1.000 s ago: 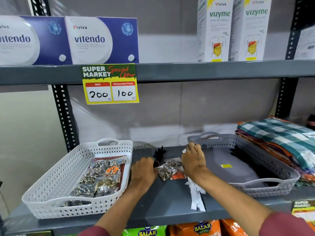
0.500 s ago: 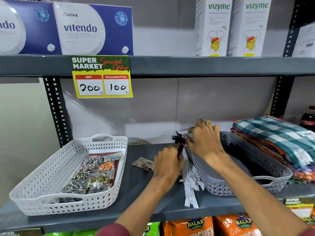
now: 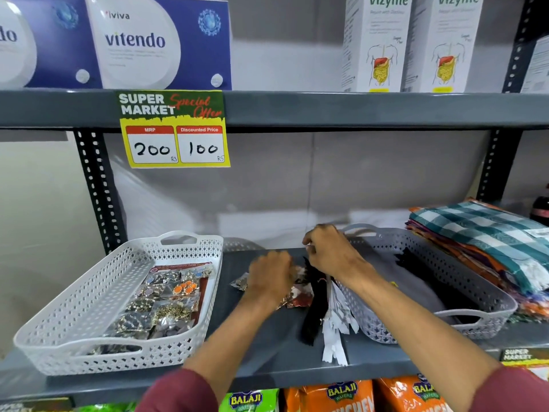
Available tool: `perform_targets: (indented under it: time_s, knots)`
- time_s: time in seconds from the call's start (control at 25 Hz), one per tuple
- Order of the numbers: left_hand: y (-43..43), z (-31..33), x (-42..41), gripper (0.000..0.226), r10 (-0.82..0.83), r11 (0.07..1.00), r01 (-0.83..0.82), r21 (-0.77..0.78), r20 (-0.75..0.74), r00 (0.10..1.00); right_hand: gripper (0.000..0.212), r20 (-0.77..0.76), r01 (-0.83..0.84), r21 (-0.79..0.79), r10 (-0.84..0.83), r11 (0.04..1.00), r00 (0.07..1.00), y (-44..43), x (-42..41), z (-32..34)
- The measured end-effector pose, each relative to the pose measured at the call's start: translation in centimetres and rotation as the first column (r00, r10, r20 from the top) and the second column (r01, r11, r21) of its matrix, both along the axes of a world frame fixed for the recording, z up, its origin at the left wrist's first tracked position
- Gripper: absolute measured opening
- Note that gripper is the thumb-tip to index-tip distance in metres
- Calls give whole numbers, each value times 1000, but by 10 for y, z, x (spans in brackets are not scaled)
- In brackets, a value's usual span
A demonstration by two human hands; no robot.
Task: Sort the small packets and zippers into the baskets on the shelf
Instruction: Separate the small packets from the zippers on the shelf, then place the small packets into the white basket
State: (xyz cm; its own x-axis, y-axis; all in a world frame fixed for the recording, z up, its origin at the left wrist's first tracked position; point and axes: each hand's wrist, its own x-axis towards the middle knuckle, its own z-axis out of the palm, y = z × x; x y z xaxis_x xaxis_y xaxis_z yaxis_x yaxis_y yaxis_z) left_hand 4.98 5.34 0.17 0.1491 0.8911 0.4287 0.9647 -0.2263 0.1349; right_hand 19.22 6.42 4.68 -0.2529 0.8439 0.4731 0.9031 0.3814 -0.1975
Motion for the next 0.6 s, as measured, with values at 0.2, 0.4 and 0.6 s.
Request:
perform_targets:
  time_s: [0.2, 0.4, 0.6]
  knots:
    - [45, 8, -29, 37, 108, 942, -186, -281, -271, 956, 15, -85, -56, -300, 31, 952, 996, 30, -27, -12]
    - [63, -7, -38, 26, 96, 913, -174, -370, -220, 971, 17, 110, -31, -400, 82, 916, 991, 37, -42, -42]
    - [63, 1, -37, 39, 126, 904, -219, -367, -262, 957, 19, 212, -1, -341, 78, 940, 974, 45, -38, -31]
